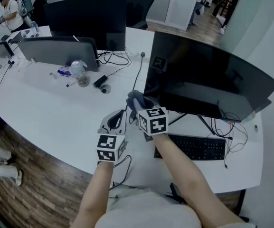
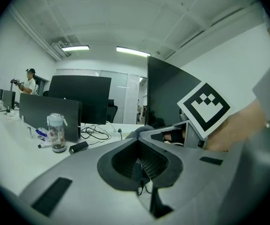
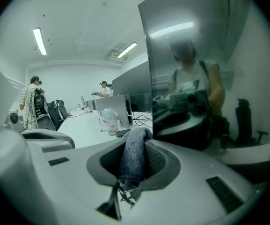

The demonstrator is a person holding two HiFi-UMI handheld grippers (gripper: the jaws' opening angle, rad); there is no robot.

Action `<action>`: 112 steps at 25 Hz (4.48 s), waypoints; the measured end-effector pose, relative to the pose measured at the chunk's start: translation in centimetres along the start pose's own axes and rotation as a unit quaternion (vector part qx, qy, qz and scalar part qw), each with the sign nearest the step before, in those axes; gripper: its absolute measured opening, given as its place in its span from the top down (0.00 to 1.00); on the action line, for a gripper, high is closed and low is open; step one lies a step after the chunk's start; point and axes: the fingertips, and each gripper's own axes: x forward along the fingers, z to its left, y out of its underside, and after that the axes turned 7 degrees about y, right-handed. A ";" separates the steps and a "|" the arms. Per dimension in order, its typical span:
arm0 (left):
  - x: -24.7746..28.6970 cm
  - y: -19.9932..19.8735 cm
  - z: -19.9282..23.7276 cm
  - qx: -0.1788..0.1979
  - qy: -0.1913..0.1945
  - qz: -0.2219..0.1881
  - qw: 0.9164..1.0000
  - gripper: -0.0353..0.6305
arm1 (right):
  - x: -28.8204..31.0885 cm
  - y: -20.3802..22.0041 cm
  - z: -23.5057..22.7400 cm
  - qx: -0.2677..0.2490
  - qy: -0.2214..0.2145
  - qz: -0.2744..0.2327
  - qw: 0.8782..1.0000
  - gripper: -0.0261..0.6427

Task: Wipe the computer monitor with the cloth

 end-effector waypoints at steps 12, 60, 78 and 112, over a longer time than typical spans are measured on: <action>-0.1 -2.1 -0.3 0.022 0.003 -0.013 1.000 0.94 | -0.9 -2.9 -0.1 -0.019 0.007 -0.022 1.000 0.86; 0.3 -13.0 -1.2 0.127 -0.008 -0.077 0.989 0.94 | -3.9 -11.9 -0.2 -0.062 0.002 -0.083 0.995 0.86; 0.6 -15.0 -1.6 0.148 0.007 -0.087 0.985 0.94 | -4.9 -15.9 -0.2 -0.083 0.015 -0.102 0.991 0.86; 0.9 -19.7 -2.0 0.154 0.004 -0.126 0.980 0.94 | -7.3 -23.0 -0.2 -0.113 0.024 -0.151 0.982 0.86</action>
